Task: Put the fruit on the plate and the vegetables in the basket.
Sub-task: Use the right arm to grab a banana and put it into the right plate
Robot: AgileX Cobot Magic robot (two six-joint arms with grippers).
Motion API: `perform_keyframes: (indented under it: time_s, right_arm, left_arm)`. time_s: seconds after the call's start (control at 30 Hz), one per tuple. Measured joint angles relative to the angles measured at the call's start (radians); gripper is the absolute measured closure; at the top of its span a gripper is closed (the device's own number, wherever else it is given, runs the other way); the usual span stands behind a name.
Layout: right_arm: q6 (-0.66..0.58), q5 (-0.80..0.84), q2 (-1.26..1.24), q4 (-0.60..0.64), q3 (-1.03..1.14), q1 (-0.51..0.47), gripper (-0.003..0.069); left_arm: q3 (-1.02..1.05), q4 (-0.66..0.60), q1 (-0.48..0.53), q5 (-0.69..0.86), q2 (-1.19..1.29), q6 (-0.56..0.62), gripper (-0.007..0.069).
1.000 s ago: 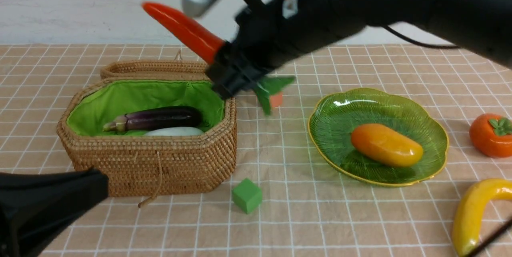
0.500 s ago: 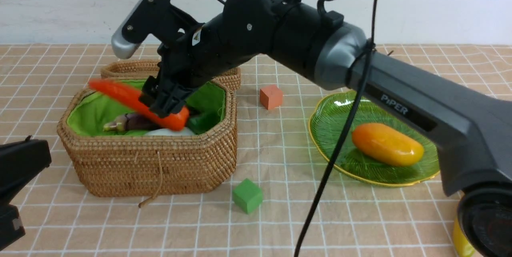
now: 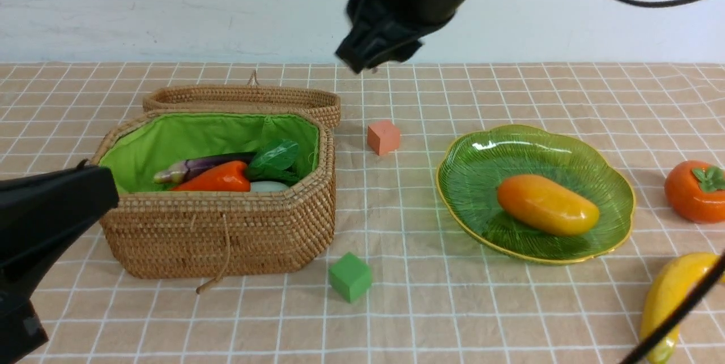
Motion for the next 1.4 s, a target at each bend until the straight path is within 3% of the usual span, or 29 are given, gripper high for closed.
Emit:
perform_keyframes:
  time_s: [0.03,0.07,0.1,0.13,0.3,0.37,0.4,0.53,0.7,0.8,1.0,1.17,1.4]
  right_arm:
    - [0.057,-0.001,-0.040,-0.018,0.058,-0.027,0.0571]
    - [0.067,-0.001,-0.047,-0.020,0.069,-0.027,0.0582]
    - [0.152,-0.002,-0.109,-0.039,0.178,-0.092,0.0648]
    - [0.174,-0.002,-0.125,-0.040,0.209,-0.101,0.0657]
    - [0.422,-0.013,-0.281,-0.058,0.667,-0.420,0.0636]
    - [0.484,-0.060,-0.292,-0.024,0.818,-0.520,0.0582]
    - [0.513,-0.110,-0.291,0.017,0.892,-0.587,0.0524]
    - [0.540,-0.287,-0.266,0.171,1.049,-0.696,0.0316]
    - [0.511,-0.399,-0.198,0.225,1.122,-0.722,0.0120]
    - [0.511,-0.423,-0.137,0.224,1.127,-0.722,0.0076]
    - [0.511,-0.448,-0.037,0.202,1.125,-0.723,0.0148]
    - [0.473,-0.430,-0.027,0.168,1.121,-0.725,0.0349]
    - [0.412,-0.295,-0.147,0.200,1.093,-0.720,0.0349]
  left_arm:
    - [0.000,-0.018,0.000,-0.009,0.004,0.016,0.0638]
    - [0.000,-0.021,0.000,-0.009,0.005,0.020,0.0638]
    - [0.000,-0.050,0.000,-0.011,0.011,0.056,0.0638]
    - [0.000,-0.053,0.000,-0.012,0.013,0.061,0.0638]
    - [0.000,-0.132,0.000,-0.020,0.023,0.165,0.0638]
    - [0.000,-0.168,0.000,-0.021,0.027,0.196,0.0638]
    - [0.000,-0.188,0.000,-0.021,0.030,0.214,0.0638]
    - [0.000,-0.214,0.000,-0.021,0.030,0.256,0.0638]
    - [0.000,-0.219,0.000,-0.021,0.031,0.267,0.0638]
    - [0.000,-0.219,0.000,-0.021,0.033,0.267,0.0638]
    - [0.000,-0.219,0.000,-0.018,0.034,0.267,0.0638]
    - [0.000,-0.220,0.000,-0.011,0.034,0.267,0.0638]
    - [0.000,-0.219,0.000,-0.009,0.034,0.267,0.0638]
